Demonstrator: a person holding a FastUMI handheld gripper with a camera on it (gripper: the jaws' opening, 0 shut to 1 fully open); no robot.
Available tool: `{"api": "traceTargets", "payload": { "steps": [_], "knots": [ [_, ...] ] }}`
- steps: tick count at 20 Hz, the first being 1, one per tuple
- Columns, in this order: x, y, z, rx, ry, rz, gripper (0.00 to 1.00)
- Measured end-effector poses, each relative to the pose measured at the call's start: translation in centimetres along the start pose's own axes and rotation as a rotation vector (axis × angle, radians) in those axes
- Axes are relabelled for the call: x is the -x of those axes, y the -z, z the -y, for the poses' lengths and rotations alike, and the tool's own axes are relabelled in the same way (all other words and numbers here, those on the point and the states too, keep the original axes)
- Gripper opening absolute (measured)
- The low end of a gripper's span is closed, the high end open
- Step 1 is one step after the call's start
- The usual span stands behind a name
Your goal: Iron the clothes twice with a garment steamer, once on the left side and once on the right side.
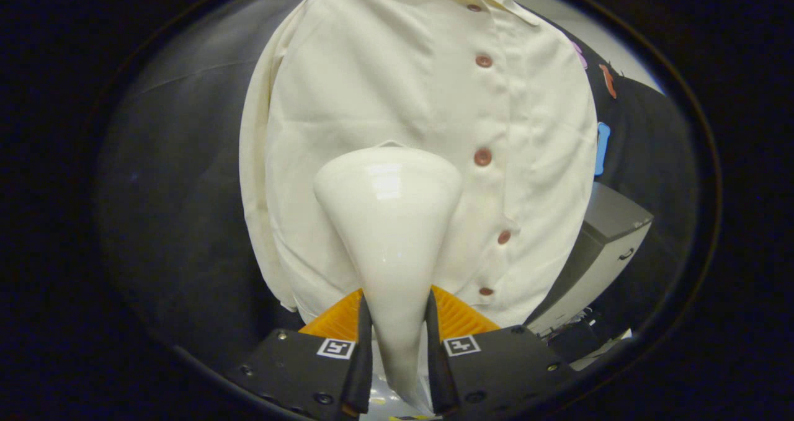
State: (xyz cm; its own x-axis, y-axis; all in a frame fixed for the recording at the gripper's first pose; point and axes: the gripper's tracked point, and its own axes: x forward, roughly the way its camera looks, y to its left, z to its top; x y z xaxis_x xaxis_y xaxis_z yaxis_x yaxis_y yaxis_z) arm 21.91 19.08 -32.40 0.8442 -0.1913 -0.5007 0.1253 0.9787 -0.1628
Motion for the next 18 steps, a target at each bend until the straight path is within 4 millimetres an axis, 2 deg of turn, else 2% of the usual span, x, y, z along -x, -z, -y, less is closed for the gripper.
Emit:
{"api": "traceTargets", "payload": {
  "steps": [4,10,12,16,18],
  "knots": [
    [-0.6,3.6,-0.4,0.006,0.005,-0.069,0.38],
    [-1.2,7.2,-0.7,0.035,0.0,-0.142,0.38],
    [-0.5,8.3,-0.9,0.019,-0.022,-0.167,0.38],
    [1.0,8.9,0.7,-0.023,-0.052,-0.181,0.38],
    [2.4,7.7,1.5,-0.07,-0.09,-0.152,0.38]
  ]
}}
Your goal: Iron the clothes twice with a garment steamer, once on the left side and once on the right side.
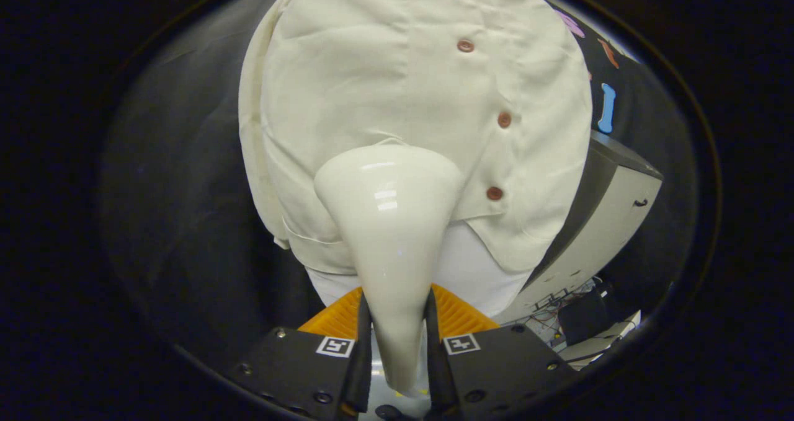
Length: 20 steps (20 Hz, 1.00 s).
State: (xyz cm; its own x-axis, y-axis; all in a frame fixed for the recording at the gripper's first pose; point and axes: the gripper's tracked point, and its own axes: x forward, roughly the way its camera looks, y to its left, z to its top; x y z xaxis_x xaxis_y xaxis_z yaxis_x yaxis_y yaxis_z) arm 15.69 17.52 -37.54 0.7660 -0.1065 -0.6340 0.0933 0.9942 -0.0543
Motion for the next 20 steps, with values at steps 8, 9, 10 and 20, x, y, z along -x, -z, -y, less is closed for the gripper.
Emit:
{"api": "traceTargets", "payload": {
  "steps": [8,9,10,20],
  "knots": [
    [8.2,-16.1,5.3,-0.022,-0.033,0.31,0.37],
    [9.3,-17.5,5.9,-0.023,-0.027,0.348,0.37],
    [11.0,-19.2,6.2,-0.022,-0.016,0.384,0.37],
    [13.4,-27.8,12.1,-0.066,0.067,0.493,0.37]
  ]
}}
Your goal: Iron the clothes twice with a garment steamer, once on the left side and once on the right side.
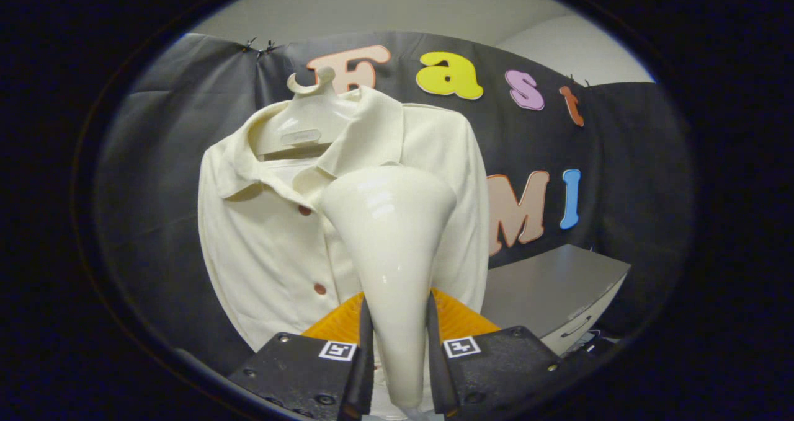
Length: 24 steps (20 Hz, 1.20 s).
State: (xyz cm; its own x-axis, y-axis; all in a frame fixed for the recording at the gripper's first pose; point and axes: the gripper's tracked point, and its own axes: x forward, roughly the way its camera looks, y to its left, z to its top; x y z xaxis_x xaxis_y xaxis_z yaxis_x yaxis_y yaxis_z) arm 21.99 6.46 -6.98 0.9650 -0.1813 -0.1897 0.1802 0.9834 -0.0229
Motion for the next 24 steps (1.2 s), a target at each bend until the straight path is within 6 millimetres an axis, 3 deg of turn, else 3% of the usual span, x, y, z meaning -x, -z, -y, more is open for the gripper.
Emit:
{"api": "traceTargets", "payload": {
  "steps": [4,11,17,24],
  "knots": [
    [-2.0,1.1,0.0,0.037,0.018,-0.025,0.37],
    [-3.3,5.9,0.6,0.08,0.037,-0.097,0.37],
    [-3.4,12.1,1.4,0.124,0.049,-0.194,0.37],
    [-2.1,21.2,2.4,0.152,0.064,-0.363,0.38]
  ]
}}
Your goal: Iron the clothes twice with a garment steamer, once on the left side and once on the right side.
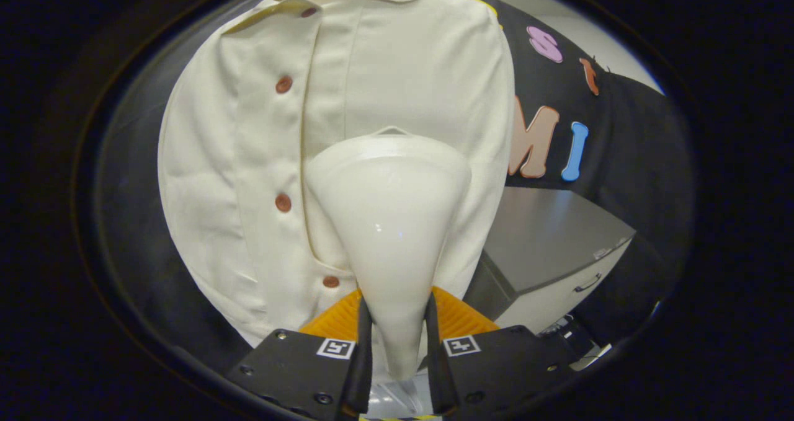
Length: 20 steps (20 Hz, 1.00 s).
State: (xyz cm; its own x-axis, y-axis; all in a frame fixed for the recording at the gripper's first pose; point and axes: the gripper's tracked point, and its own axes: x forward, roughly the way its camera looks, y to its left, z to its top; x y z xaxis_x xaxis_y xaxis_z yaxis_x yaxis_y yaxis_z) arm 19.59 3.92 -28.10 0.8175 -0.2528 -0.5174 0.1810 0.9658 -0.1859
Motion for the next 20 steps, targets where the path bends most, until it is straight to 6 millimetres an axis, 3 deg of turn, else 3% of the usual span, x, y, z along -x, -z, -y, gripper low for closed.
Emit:
{"api": "traceTargets", "payload": {
  "steps": [3,14,17,20],
  "knots": [
    [-0.5,4.2,-0.2,0.008,0.001,-0.081,0.38],
    [-0.6,12.4,1.8,-0.04,0.011,-0.241,0.38],
    [-0.1,13.6,2.0,-0.05,0.002,-0.264,0.38],
    [1.9,13.0,1.8,-0.069,-0.018,-0.239,0.38]
  ]
}}
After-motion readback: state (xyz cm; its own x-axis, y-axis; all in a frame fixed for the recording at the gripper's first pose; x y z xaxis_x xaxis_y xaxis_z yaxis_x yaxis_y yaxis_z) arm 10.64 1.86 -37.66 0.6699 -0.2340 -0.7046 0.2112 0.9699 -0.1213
